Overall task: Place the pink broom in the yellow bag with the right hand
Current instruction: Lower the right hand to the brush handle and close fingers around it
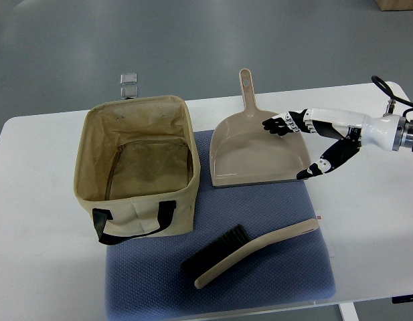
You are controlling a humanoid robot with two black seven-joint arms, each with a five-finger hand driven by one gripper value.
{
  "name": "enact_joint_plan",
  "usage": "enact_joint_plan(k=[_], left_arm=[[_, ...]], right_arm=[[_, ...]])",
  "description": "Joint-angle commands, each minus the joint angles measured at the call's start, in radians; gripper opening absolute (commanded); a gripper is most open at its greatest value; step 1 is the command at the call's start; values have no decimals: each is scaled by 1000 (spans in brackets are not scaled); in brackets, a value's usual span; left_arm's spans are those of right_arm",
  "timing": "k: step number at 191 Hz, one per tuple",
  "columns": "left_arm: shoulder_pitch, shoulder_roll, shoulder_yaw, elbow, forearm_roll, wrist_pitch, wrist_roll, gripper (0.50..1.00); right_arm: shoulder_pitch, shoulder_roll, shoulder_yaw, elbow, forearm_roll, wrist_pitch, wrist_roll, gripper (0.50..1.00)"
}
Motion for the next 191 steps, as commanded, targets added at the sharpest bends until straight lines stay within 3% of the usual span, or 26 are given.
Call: enact_joint_plan(k=[1, 44, 76, 100, 141, 191], left_arm=[[0, 0, 0, 0, 0, 0, 0, 1000], [0, 0, 0, 0, 0, 0, 0, 1000], [0, 0, 0, 0, 0, 0, 0, 1000], [0, 0, 0, 0, 0, 0, 0, 1000], [0, 0, 0, 0, 0, 0, 0, 1000], [0, 0, 0, 0, 0, 0, 0, 1000]], right_arm=[[11, -26, -48, 9, -3, -59, 6, 926], [44, -79, -101, 57, -100, -93, 8, 924], [83, -116, -231, 100, -135, -176, 9, 924], [118, -144, -338, 117, -178, -188, 43, 926], [126, -141, -394, 153, -266, -198, 49, 926], [167, -72, -518, 163, -421, -309, 41, 926]])
